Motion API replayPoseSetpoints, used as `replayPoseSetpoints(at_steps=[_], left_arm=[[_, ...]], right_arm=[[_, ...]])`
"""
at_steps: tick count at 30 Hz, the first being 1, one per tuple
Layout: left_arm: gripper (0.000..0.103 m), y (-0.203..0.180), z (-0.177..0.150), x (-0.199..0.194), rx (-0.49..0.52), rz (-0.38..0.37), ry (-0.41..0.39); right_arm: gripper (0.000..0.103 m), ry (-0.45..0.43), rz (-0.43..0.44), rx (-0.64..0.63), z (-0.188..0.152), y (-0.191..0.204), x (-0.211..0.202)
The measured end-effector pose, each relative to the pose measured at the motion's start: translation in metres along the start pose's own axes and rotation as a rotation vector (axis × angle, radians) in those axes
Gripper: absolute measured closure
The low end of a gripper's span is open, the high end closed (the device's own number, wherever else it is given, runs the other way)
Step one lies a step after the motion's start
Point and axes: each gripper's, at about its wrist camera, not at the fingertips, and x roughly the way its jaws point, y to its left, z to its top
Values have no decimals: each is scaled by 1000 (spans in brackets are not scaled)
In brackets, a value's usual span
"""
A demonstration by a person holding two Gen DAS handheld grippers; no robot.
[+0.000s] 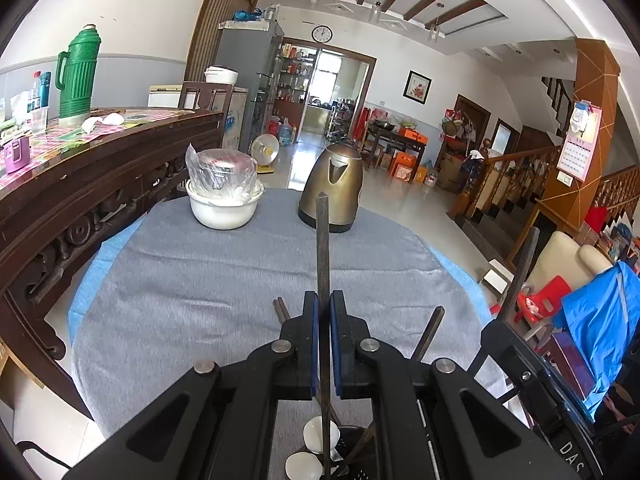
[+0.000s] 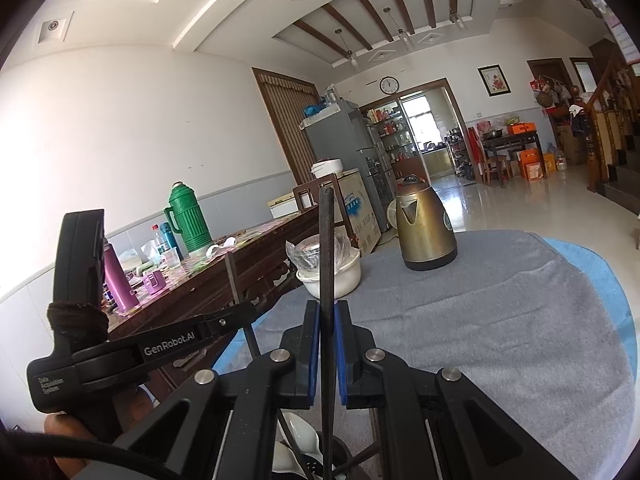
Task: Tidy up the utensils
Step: 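Insert both chopsticks into the black cup and open both grippers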
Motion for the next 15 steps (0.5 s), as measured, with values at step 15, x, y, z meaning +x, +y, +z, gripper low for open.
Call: replayPoseSetpoints(at_steps=[15], left_arm=[[97,5,-12,-1,1,-42,41]], right_arm=[[95,8,16,-24,-5,4,-8]])
